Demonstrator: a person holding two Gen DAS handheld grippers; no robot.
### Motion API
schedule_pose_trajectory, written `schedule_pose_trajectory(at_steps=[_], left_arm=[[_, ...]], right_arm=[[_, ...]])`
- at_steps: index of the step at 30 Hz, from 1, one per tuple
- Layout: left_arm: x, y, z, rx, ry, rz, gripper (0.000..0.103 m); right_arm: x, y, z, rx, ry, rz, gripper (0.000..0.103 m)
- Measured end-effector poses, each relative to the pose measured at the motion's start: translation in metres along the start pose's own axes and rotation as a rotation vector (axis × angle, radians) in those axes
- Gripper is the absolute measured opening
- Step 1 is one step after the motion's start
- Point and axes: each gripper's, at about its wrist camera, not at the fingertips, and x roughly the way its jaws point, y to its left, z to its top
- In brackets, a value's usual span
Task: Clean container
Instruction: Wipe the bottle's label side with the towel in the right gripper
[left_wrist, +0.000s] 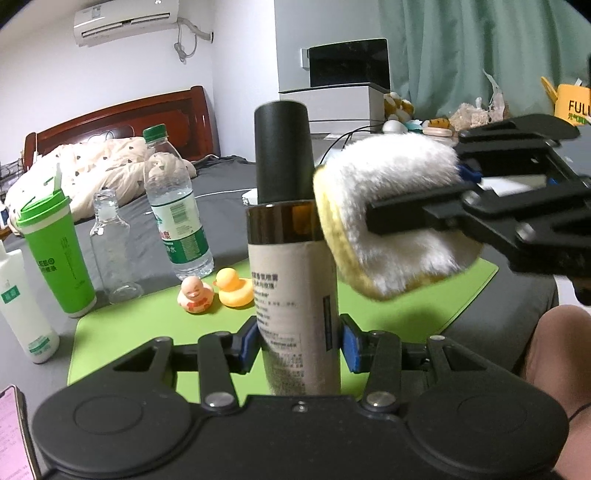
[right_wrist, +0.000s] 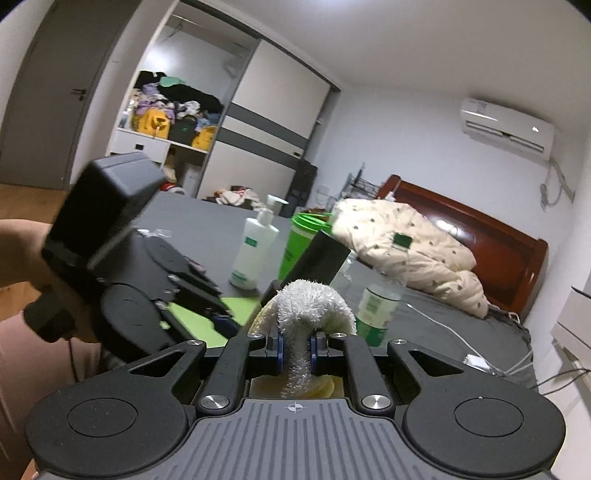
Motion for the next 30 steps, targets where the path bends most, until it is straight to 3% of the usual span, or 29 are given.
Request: schedule_pose_trajectory(at_steps=[10,18,26,30], left_arm=[[-0.002,0.001,-0.011,-0.032,-0.027,0.013,0.043],[-0.002,0.008,-0.007,-0.088,-0.116,0.043,0.043],[0.022,0.014,-0.007,-0.190,-0.247,0.146,0.043],[0.031,0.011,-0.012,-0.196,-0.225,0.182,0.043]], right_arm=[[0.008,-0.024,0.000,0.053,0.008,-0.032,0.013],[0.001,-0.027,-0.002,0.081,0.015,-0.077,0.013],[-0.006,-0.033,-0.005,0.117,0.018,-0.104,0.013],[-0.006,-0.033,-0.006,0.125,0.023,-0.093,0.013]])
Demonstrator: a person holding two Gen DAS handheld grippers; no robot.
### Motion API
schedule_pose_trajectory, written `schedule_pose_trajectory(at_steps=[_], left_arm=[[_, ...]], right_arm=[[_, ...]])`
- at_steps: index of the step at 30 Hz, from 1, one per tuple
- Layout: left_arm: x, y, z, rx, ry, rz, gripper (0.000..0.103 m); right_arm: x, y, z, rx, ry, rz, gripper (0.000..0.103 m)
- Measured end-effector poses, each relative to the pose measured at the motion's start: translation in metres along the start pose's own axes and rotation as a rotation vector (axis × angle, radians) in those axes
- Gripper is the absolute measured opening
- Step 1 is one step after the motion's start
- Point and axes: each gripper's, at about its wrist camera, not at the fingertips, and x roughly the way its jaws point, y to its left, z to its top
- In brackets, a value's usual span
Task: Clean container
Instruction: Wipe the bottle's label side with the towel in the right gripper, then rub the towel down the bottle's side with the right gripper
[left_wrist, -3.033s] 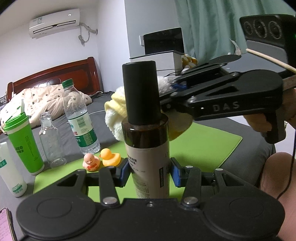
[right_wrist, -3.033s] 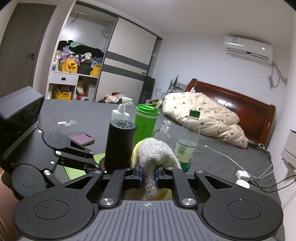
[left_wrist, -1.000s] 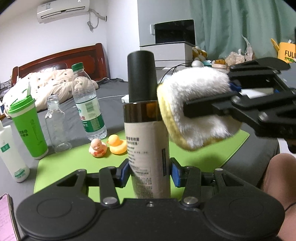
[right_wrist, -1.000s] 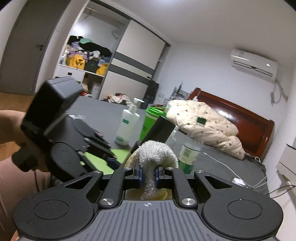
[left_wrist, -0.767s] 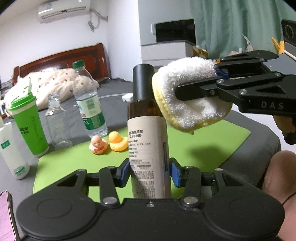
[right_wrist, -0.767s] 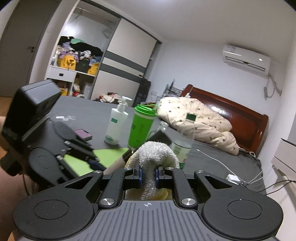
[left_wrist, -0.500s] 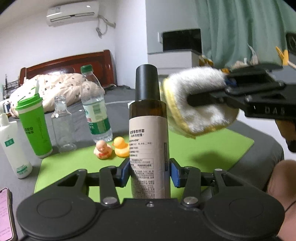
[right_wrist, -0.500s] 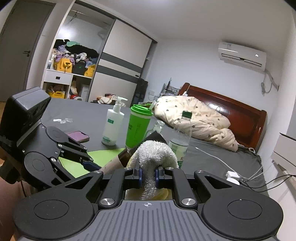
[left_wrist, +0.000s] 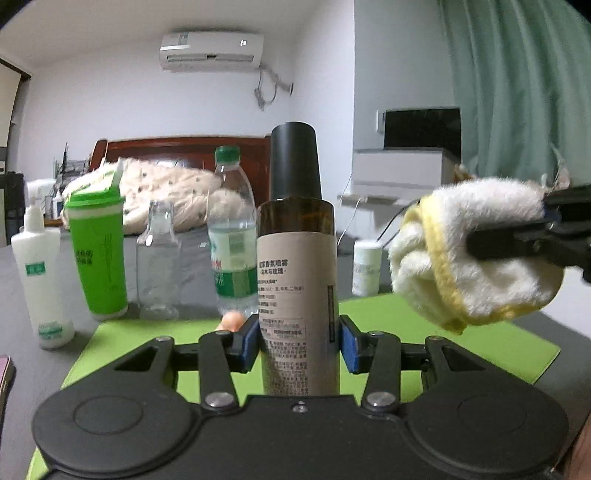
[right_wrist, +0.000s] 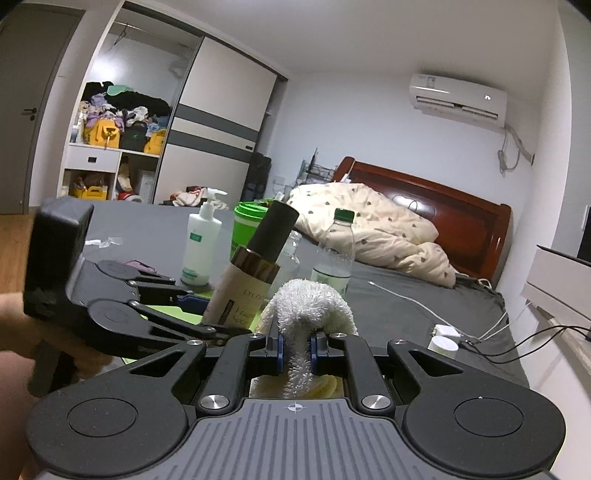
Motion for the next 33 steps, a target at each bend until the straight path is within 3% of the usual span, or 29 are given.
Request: schedule_pose_trajectory(at_steps=[11,19,27,33], left_arm=[[-0.024,-0.002,0.000,0.033,0.061,-0.004,0.043],[-0.024,0.000,0.003,0.070,0.115,-0.061,0.043],[-0.019,0.006,0.004,0.077,0.134,-0.098,0.043],[-0.018,0.008,0.006,0.102,0.148,-0.126,0.043]], right_arm=[[0.000,0.001,-0.004,0.025,0.014,0.033,0.013],[0.008,-0.012,0.013,0.139,-0.038,0.185,0.013],[0.038,-0.014,0.017,0.110,0.024,0.242,0.013],[0.064,-0.027,0.010,0.103,0.097,0.331,0.013]])
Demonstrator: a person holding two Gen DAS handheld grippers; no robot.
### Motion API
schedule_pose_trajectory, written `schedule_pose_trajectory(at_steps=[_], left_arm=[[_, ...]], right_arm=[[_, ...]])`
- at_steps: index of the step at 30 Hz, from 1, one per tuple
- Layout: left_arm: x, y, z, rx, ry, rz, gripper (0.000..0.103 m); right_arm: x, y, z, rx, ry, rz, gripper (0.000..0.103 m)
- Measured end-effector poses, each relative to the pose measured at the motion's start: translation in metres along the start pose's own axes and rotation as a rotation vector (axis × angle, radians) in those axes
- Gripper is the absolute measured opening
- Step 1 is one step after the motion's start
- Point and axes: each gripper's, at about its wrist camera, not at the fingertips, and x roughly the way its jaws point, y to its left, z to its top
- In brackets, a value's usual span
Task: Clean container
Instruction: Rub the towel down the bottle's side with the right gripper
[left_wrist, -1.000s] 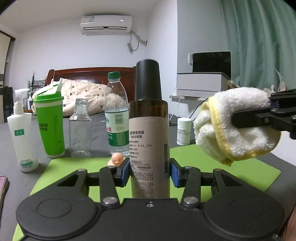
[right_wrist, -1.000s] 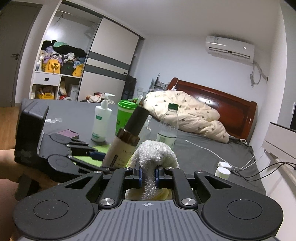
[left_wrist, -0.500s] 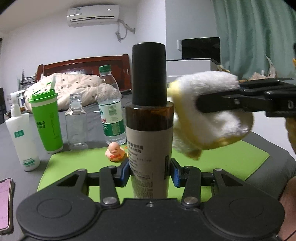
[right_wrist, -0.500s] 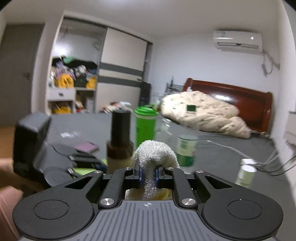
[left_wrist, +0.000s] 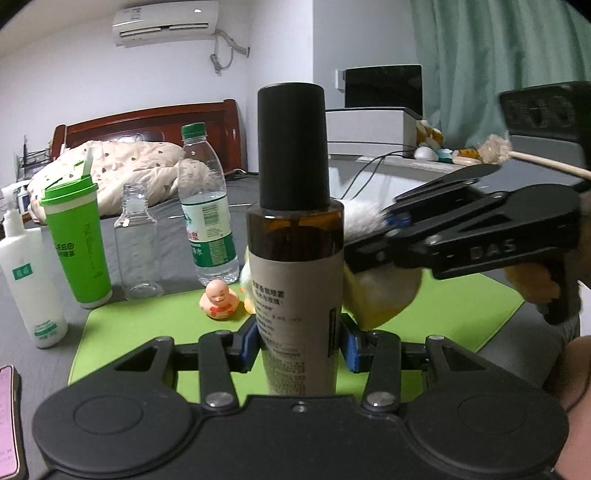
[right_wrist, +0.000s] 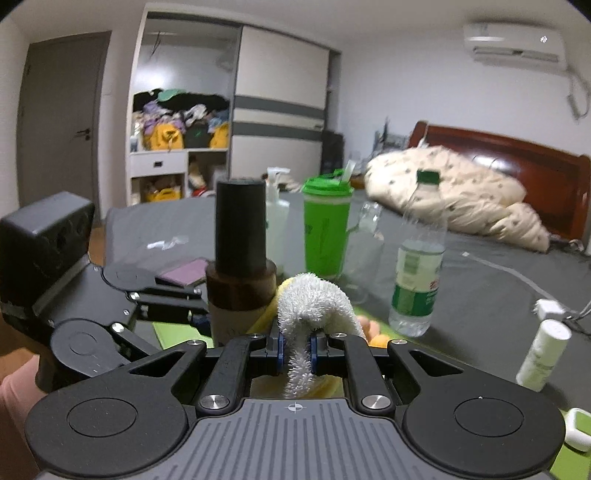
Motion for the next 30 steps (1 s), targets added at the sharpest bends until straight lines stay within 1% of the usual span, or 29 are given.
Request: schedule_pose_trajectory(at_steps=[4,9,11,20,26,30], left_arm=[[0.001,0.001,0.001,0.015,0.007,-0.019,0.043],[0.002,0.002,0.001,0.044,0.023,-0.045,0.043],[0.003,0.003,0.001,0.043,0.025,-0.050,0.043],[0.002,0.006,0.001,0.060,0.027,-0.081,0.043],[0.000,0.008,0.000,0.061,0.026,-0.089,0.043],[0.000,0.007,0.000,0.061,0.025,-0.088,0.043]], right_arm=[[0.012,-0.019,-0.003,0.031,0.057,0.092,0.013],[0.018,-0.040,-0.011,0.091,0.081,0.210,0.013],[0.022,-0.042,-0.012,0.080,0.097,0.233,0.013],[0.031,-0.051,-0.016,0.072,0.150,0.300,0.013],[0.043,-0.048,-0.027,0.067,0.205,0.304,0.013],[0.049,-0.047,-0.037,0.083,0.225,0.299,0.013]])
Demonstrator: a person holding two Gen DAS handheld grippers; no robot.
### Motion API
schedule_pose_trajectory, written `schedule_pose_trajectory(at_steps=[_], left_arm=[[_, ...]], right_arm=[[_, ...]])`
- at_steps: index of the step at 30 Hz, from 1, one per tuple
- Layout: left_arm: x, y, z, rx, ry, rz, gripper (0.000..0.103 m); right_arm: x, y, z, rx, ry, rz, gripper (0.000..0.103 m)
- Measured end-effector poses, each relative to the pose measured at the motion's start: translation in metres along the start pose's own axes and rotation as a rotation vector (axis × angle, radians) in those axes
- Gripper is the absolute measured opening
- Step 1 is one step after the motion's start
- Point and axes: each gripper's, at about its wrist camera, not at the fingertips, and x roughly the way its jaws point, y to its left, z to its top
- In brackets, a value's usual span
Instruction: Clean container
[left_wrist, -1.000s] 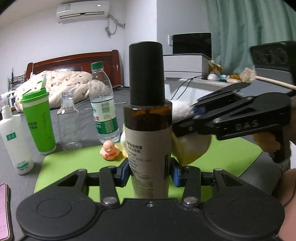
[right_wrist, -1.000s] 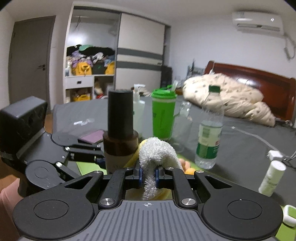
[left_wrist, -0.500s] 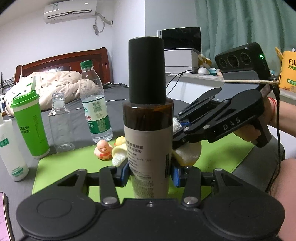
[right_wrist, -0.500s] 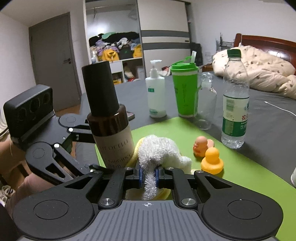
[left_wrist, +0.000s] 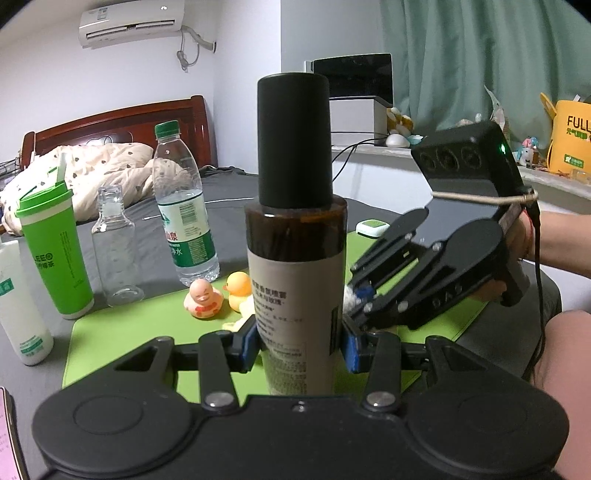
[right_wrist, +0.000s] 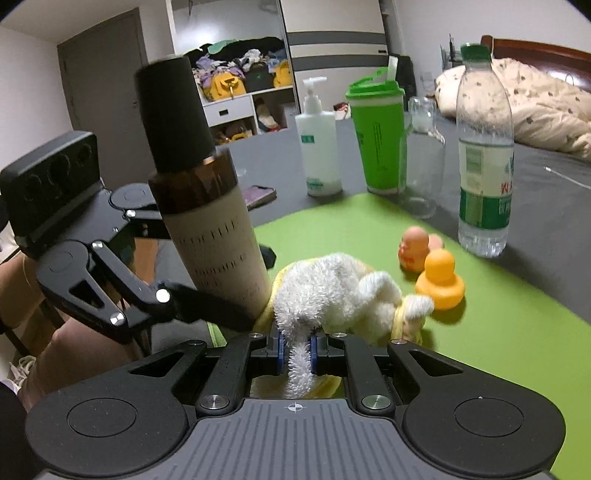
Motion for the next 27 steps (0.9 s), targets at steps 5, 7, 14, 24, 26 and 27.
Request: schedule_pose_trajectory(at_steps=[5,7,14,24,26,27], left_arm=[[0.001,-0.001,0.000,0.003,-0.003,0.004,0.043],[0.001,-0.001,0.000,0.001,-0.003,0.007,0.043],[0.001,-0.002,0.000,-0.001,-0.005,0.016,0.043],[0.002,-0.002,0.000,-0.027,-0.012,0.036,0.043],[0.002,-0.003,-0.001,-0.031,-0.014,0.042,0.043],[0.001,-0.003,-0.001,-0.033,-0.015,0.044,0.043]], right_arm=[[0.008,0.001,-0.010,0.005,0.026,-0.026,0.013],[0.009,0.000,-0.013,0.014,0.026,-0.028,0.013],[0.006,0.011,-0.017,-0.012,0.057,-0.051,0.013],[-0.010,0.033,-0.032,-0.029,0.061,-0.066,0.013],[-0.014,0.038,-0.035,-0.026,0.053,-0.064,0.013],[-0.016,0.041,-0.036,-0.025,0.047,-0.062,0.013]])
